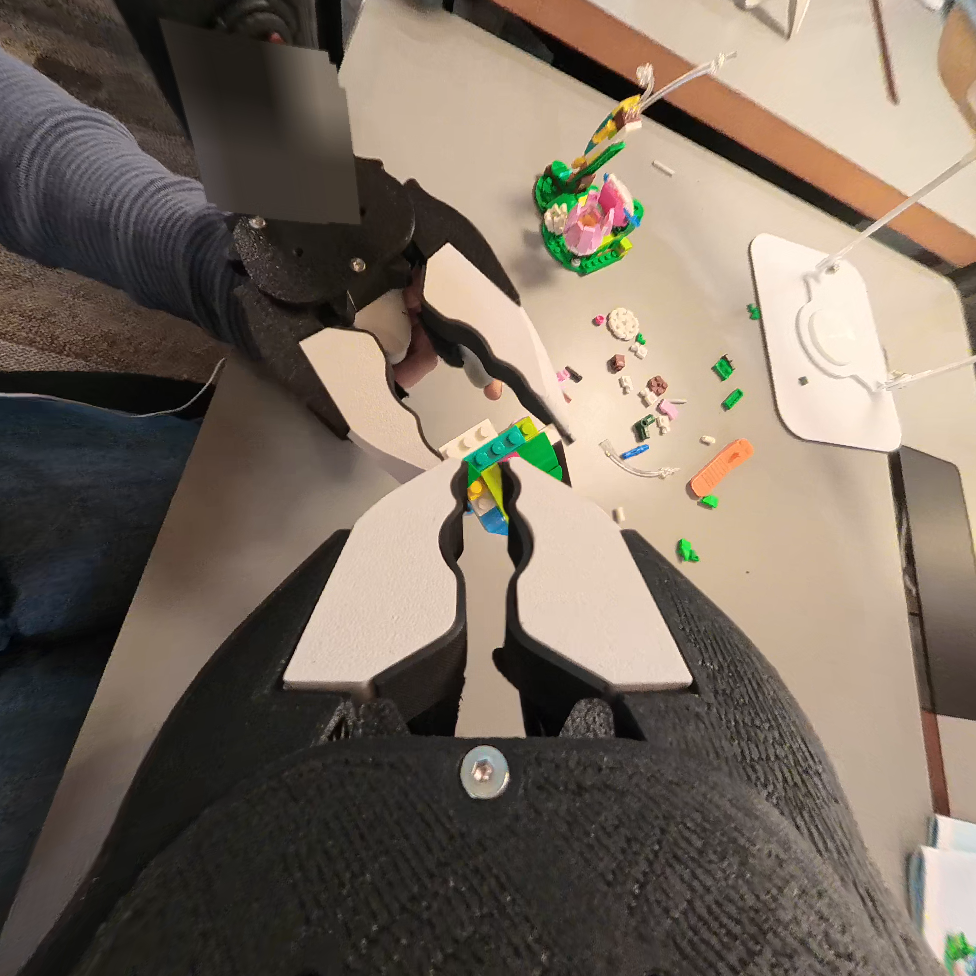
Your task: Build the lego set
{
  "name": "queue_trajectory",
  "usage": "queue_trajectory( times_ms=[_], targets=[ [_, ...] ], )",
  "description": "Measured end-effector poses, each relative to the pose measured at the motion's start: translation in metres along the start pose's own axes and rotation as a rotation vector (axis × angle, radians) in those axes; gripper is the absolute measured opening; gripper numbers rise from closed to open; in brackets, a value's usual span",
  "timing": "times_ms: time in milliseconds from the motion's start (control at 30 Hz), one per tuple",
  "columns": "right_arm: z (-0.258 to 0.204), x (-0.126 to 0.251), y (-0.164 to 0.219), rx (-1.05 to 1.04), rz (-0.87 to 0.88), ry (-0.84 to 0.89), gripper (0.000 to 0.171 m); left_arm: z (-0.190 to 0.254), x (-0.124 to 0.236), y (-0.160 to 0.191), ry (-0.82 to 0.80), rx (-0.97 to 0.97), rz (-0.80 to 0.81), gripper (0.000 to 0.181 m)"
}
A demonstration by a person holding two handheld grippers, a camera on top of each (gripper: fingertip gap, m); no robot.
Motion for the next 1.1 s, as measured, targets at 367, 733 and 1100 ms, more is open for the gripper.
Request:
queue_trajectory(
  times_ms=[367,733,1100],
  targets=[
    [-0.013,0.005,0.02,0.075,0.092,0.181,0.022,-0.003,0.001,0.0,-0.003,0.025,0.008,0.051],
    [-0.021,0.009,0.084,-0.172,0.092,0.233,0.02,-0.003,0.001,0.0,-0.004,0.025,0.004,0.051],
    [-0.042,0.03,0.096,-0.264,0.214,0.292,0.015,-0.003,0.001,0.0,-0.005,0.023,0.008,0.051]
  ],
)
Point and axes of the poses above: each gripper's, where its closed fingertips meet, x back along the fingers, y out of its underside, z = x × y across the jaws, the point moved 6 cm from there along x, back along the fingers, and after that the axes turned 5 degrees about -z, right-handed, at the moved point
